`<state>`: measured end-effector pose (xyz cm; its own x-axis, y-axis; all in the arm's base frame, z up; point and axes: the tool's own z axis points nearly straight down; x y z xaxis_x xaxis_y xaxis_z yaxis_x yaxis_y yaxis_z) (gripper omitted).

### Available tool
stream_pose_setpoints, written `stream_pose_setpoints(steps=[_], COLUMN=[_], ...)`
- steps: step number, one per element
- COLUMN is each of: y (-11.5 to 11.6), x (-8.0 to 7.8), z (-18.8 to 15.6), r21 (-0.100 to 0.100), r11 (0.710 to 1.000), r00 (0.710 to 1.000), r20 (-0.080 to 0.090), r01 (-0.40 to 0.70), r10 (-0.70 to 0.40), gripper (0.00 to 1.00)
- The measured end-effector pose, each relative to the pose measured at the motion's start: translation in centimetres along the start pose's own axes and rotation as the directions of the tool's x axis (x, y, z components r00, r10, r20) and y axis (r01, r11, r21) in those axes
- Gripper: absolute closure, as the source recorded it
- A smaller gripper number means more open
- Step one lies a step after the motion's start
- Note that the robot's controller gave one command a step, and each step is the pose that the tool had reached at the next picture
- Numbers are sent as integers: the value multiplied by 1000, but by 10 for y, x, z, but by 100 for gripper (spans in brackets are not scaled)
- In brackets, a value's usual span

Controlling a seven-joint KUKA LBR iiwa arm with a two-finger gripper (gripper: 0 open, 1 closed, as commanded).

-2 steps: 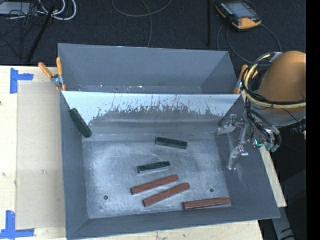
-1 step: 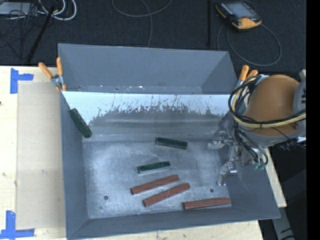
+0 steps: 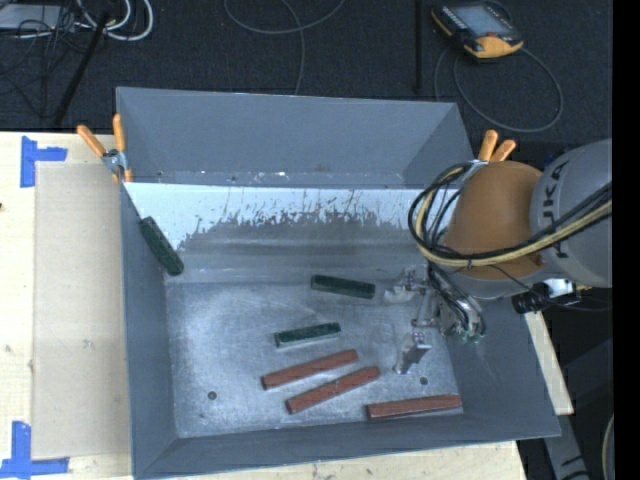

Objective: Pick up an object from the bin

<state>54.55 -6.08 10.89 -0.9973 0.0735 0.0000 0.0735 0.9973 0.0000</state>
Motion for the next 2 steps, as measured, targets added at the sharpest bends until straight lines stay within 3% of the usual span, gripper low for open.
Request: stream_pose_setpoints(steps=[1, 2], y=[20, 52], x=[11, 37], z=[19, 34], r21=[-1, 5], r11=[992, 959], r00=[992, 958], r20=[-3, 17], r01=[122, 285], r10=[-122, -285], gripper=[0, 100])
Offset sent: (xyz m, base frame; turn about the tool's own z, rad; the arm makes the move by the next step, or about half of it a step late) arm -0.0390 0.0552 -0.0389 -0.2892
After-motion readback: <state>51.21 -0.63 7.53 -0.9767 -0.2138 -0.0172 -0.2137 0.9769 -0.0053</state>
